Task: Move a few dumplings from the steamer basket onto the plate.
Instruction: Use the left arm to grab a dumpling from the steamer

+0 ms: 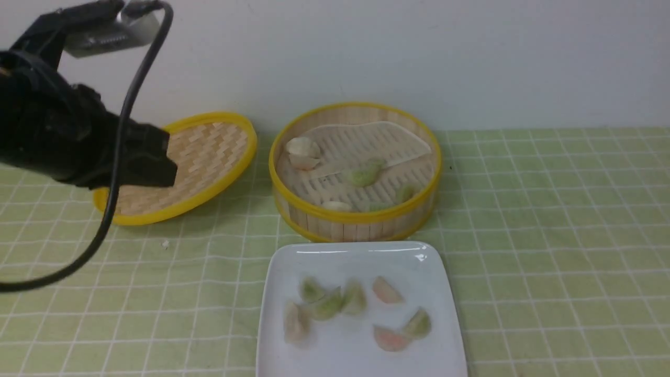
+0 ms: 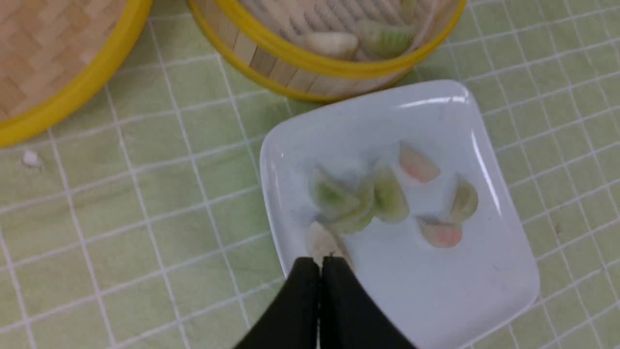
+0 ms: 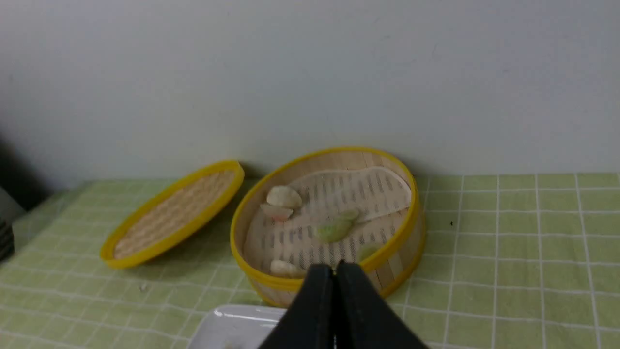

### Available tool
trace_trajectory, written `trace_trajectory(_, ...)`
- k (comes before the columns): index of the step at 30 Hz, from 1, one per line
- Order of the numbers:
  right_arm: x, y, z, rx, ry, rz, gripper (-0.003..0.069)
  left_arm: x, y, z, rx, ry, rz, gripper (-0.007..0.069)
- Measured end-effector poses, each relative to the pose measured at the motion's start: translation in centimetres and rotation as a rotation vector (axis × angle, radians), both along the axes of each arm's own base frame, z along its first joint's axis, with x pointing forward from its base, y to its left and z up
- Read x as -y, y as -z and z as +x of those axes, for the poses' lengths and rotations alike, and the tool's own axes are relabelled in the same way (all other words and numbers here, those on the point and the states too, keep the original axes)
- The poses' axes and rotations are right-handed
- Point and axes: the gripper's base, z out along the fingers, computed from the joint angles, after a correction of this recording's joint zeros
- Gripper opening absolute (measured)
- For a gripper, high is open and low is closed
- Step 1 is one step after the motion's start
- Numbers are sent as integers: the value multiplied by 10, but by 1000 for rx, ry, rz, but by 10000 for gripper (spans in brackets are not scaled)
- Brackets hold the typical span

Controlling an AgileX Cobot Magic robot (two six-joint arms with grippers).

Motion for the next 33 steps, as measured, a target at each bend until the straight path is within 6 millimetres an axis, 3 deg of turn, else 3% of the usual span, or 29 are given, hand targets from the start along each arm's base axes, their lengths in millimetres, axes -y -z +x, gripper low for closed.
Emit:
trace_trajectory(5, -5, -26, 62, -93, -68, -47, -6, 7, -18, 24, -1, 52, 6, -13)
trace_trajectory(8, -8, -31, 94, -154, -102, -56, -6, 20, -23, 41, 20, 96, 27, -13)
trace_trajectory(12, -14, -28, 125, -201, -132, -76, -6, 43, -16, 66, 5, 161, 60, -13)
trace_trajectory(17, -46, -11, 166, -262, -224, -154, -6, 86, 22, 106, -69, 268, 126, -13)
trace_trajectory(23, -80, 15, 199, -349, -268, -188, -6, 118, 65, 137, -83, 329, 194, 1)
trace_trajectory(28, -108, 41, 223, -403, -310, -235, 0, 144, 109, 159, -27, 389, 261, 101)
trace_trajectory(33, -115, 55, 235, -457, -293, -209, 6, 156, 138, 171, 5, 387, 274, 258)
